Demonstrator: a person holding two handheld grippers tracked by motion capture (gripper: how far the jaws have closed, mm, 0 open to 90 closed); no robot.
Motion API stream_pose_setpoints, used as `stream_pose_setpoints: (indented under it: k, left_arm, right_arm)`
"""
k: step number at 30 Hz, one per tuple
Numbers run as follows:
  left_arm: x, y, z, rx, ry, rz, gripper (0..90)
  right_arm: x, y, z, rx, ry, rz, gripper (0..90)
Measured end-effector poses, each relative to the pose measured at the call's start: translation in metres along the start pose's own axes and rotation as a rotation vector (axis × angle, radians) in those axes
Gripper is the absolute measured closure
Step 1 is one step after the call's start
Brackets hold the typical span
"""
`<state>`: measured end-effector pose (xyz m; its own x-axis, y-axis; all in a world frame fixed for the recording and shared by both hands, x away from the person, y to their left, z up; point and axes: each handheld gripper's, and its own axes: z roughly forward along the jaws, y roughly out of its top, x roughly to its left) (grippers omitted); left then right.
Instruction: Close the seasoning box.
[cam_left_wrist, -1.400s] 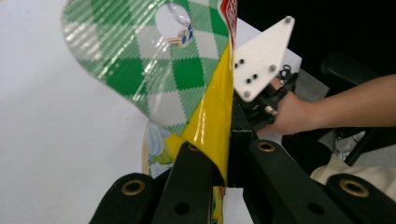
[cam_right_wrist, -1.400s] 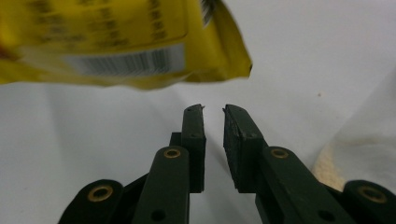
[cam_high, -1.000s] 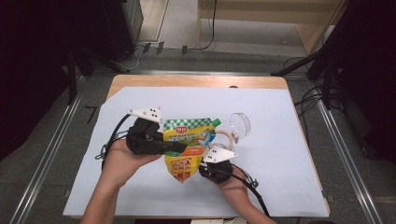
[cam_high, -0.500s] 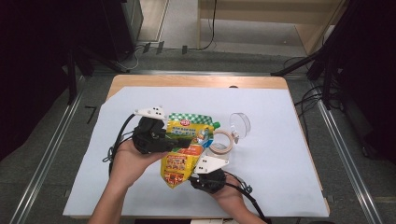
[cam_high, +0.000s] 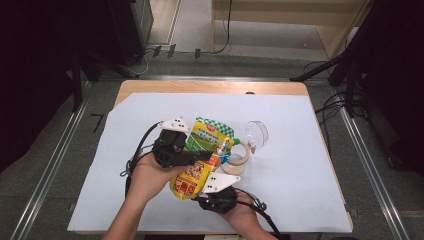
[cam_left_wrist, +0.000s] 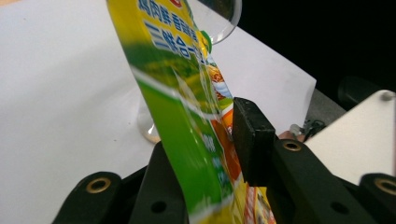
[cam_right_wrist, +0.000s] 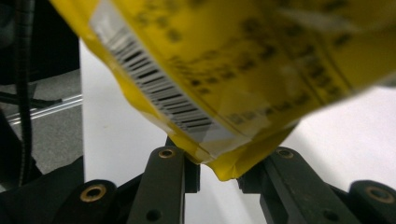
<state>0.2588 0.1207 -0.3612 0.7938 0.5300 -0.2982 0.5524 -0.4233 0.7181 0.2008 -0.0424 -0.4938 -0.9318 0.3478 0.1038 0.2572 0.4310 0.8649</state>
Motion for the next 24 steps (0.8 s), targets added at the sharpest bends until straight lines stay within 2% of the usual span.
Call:
stream_pose_setpoints:
  k: [4,9,14,17,20,24]
  left_arm:
    - [-0.001,0.000,0.004,0.018,0.008,-0.009,73.7]
    - [0.000,0.000,0.007,0.033,0.015,-0.029,73.4]
    - [0.001,0.001,0.013,0.041,0.017,-0.051,69.7]
    - [0.002,0.002,0.018,0.071,0.022,-0.078,67.3]
    - [0.006,0.004,0.023,0.092,0.012,-0.133,66.4]
    - [0.008,0.007,0.023,0.086,0.016,-0.143,65.2]
  right_arm:
    - [0.005,0.002,0.000,-0.008,0.006,-0.017,74.2]
    - [0.005,0.004,0.000,-0.005,0.014,-0.012,73.4]
    - [0.004,0.005,-0.001,-0.016,0.045,0.026,73.1]
    - [0.003,0.007,-0.001,-0.030,0.060,0.031,71.8]
    - [0.006,0.009,-0.002,-0.038,0.071,0.020,70.8]
    - [0.004,0.012,-0.004,-0.041,0.081,0.024,70.8]
